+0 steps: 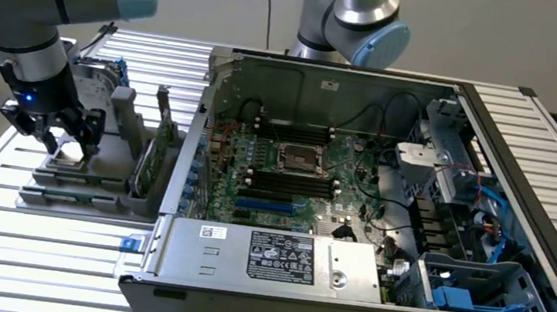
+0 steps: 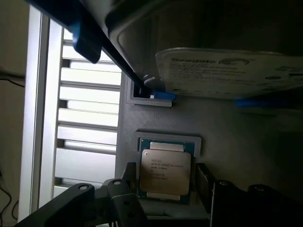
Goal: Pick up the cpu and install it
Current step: 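Pick up the cpu and move it towards the insertion slot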
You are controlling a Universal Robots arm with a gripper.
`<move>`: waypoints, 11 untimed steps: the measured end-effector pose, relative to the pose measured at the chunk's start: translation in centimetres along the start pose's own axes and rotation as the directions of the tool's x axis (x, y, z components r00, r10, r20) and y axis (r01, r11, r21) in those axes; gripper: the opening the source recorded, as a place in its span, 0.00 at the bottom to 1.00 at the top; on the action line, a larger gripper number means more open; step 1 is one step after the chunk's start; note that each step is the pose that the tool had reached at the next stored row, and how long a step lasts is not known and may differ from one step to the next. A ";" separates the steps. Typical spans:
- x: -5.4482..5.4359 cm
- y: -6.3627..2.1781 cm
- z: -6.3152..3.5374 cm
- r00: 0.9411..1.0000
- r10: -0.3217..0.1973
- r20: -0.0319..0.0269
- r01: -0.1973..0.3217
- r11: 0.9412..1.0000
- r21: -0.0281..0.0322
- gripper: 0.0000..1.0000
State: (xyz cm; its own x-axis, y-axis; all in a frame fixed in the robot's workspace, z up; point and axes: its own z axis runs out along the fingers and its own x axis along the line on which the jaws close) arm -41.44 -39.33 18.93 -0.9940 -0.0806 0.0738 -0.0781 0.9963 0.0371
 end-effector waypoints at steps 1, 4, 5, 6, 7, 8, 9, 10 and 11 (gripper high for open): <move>0.0 0.00 0.02 1.000 0.001 0.000 -0.001 1.000 0.000 0.62; 0.0 0.01 0.06 1.000 0.006 0.000 -0.006 1.000 0.000 0.62; 0.0 0.01 0.07 1.000 0.009 0.000 -0.009 1.000 -0.001 0.62; 0.0 0.01 0.09 1.000 0.012 0.000 -0.012 1.000 -0.001 0.62; 0.0 0.01 0.11 1.000 0.015 0.001 -0.015 1.000 -0.001 0.62; 0.0 0.01 0.13 1.000 0.018 0.001 -0.018 1.000 -0.001 0.62; 0.0 0.01 0.15 1.000 0.021 0.001 -0.021 1.000 -0.002 0.62; 0.0 0.00 0.17 1.000 0.023 0.001 -0.023 1.000 -0.002 0.62; 0.0 0.00 0.20 1.000 0.025 0.001 -0.025 1.000 -0.002 0.62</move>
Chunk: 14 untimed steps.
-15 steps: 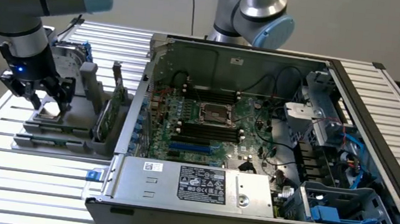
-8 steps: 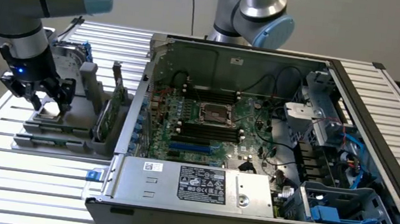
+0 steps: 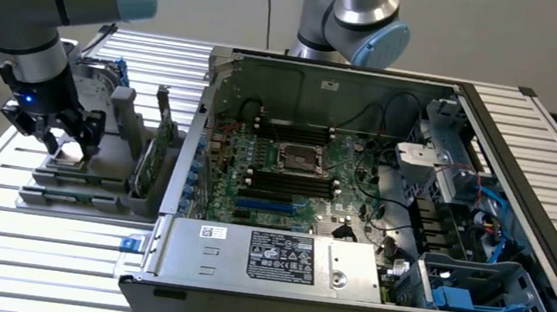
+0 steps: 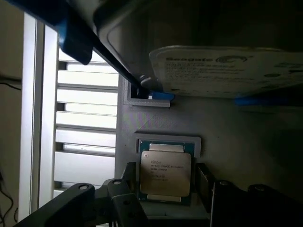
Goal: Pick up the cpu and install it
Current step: 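Pick up the cpu and move it towards the insertion slot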
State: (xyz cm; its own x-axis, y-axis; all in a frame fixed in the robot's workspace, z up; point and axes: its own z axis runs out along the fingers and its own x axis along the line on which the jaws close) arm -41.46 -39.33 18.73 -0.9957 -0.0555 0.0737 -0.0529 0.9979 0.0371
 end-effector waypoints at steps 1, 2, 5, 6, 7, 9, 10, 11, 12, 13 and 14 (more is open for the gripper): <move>0.0 0.00 0.04 1.000 0.002 0.000 -0.002 1.000 0.000 0.62; 0.0 0.00 0.06 1.000 0.004 0.000 -0.004 1.000 0.000 0.62; 0.0 0.00 0.13 1.000 0.009 0.000 -0.009 1.000 0.000 0.62; 0.0 -0.01 0.15 1.000 0.011 0.000 -0.011 1.000 0.000 0.62; 0.0 -0.01 0.17 1.000 0.012 0.000 -0.012 1.000 -0.001 0.62; 0.0 -0.01 0.21 1.000 0.014 0.000 -0.014 1.000 -0.001 0.62; 0.0 -0.01 0.23 1.000 0.016 0.000 -0.016 1.000 -0.001 0.62; 0.0 -0.01 0.23 1.000 0.017 0.000 -0.017 1.000 -0.001 0.60; 0.0 -0.01 0.23 1.000 0.018 0.000 -0.018 1.000 -0.001 0.54; 0.0 -0.01 0.24 1.000 0.019 0.000 -0.019 1.000 -0.001 0.54; 0.0 -0.01 0.25 1.000 0.019 0.000 -0.019 1.000 -0.001 0.54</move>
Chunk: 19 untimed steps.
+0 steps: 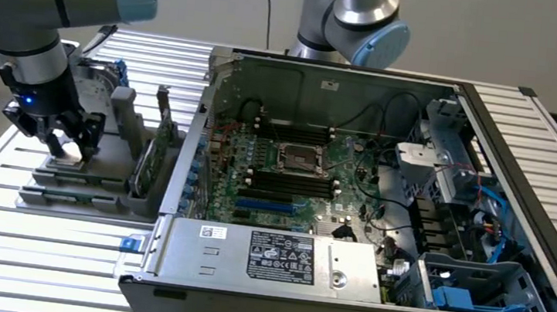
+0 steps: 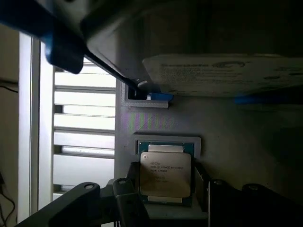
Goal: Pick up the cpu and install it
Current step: 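Pick up the cpu and move it towards the insertion slot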
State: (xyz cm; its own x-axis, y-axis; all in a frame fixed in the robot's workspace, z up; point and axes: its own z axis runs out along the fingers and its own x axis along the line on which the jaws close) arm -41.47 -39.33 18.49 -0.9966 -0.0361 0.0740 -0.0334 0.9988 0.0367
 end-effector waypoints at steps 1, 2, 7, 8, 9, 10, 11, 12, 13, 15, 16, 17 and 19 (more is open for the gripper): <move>0.0 0.00 0.01 1.000 0.001 0.000 -0.001 1.000 0.000 0.54; 0.0 0.00 0.01 1.000 0.002 0.000 -0.002 1.000 0.000 0.54; 0.0 0.00 0.01 1.000 0.004 0.000 -0.004 1.000 0.000 0.54; 0.0 0.00 0.01 1.000 0.005 0.000 -0.005 1.000 -0.001 0.54; 0.0 0.00 0.00 1.000 0.005 0.001 -0.005 1.000 -0.001 0.54; 0.0 0.01 -0.05 1.000 0.005 0.001 -0.005 1.000 -0.001 0.54; 0.0 0.01 -0.16 1.000 0.005 0.001 -0.005 1.000 -0.001 0.54; 0.0 0.02 -0.38 1.000 0.005 0.001 -0.005 1.000 -0.001 0.54; 0.0 0.03 -0.67 1.000 0.005 0.000 -0.005 1.000 -0.001 0.54; 0.1 0.05 -1.35 1.000 0.005 0.001 -0.005 1.000 -0.001 0.54; 0.1 0.07 -1.79 1.000 0.005 0.000 -0.005 1.000 -0.001 0.54; 0.2 0.08 -2.21 1.000 0.005 0.001 -0.005 1.000 -0.001 0.54; 0.2 0.12 -3.12 1.000 0.005 0.000 -0.005 1.000 -0.001 0.54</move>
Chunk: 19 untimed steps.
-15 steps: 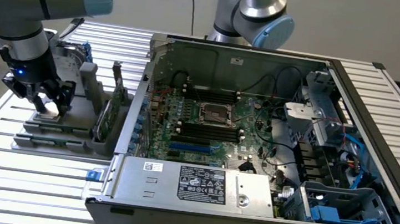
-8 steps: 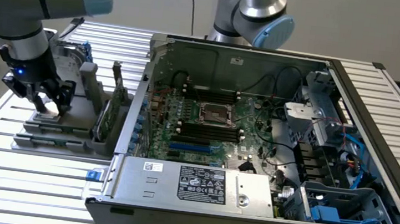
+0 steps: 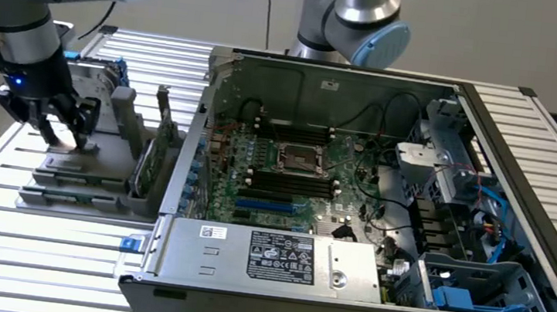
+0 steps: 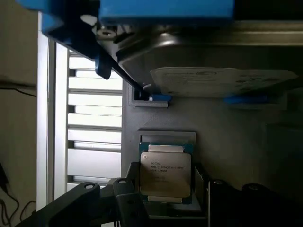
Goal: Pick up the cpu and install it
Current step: 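Pick up the cpu and move it towards the insertion slot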
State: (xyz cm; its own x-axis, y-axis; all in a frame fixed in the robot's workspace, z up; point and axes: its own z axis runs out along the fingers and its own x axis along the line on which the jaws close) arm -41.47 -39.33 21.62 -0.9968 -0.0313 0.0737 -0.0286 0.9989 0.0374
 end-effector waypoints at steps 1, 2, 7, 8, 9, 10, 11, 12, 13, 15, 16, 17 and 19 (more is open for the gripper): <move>0.0 0.01 -0.45 1.000 0.000 0.000 0.000 1.000 0.000 0.54; 0.1 0.03 -0.90 1.000 0.000 0.000 0.000 1.000 0.000 0.54; 0.2 0.10 -3.17 1.000 0.000 0.000 0.000 1.000 0.000 0.54; 0.3 0.11 -3.62 1.000 0.000 0.000 0.000 1.000 0.000 0.54; 0.3 0.13 -4.06 1.000 0.000 0.000 0.000 1.000 0.000 0.54; 0.3 0.15 -4.52 1.000 0.000 0.000 0.000 1.000 0.000 0.54; 0.4 0.16 -4.97 1.000 0.000 0.000 0.000 1.000 0.000 0.54; 0.4 0.17 -5.45 1.000 0.000 0.000 0.000 1.000 0.000 0.54; 0.4 0.19 -5.90 1.000 0.000 0.000 0.000 1.000 0.000 0.54; 0.4 0.21 -6.80 1.000 0.000 0.000 0.000 1.000 0.000 0.54; 0.3 0.22 -7.26 1.000 0.000 0.000 0.000 1.000 0.000 0.54; 0.2 0.23 -7.71 1.000 0.000 0.000 0.000 1.000 0.000 0.54; -0.1 0.24 -8.68 1.000 0.000 0.000 0.000 1.000 0.000 0.54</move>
State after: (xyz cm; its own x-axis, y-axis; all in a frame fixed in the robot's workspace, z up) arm -40.73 -39.39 30.27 -0.9968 -0.0314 0.0738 -0.0287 0.9989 0.0374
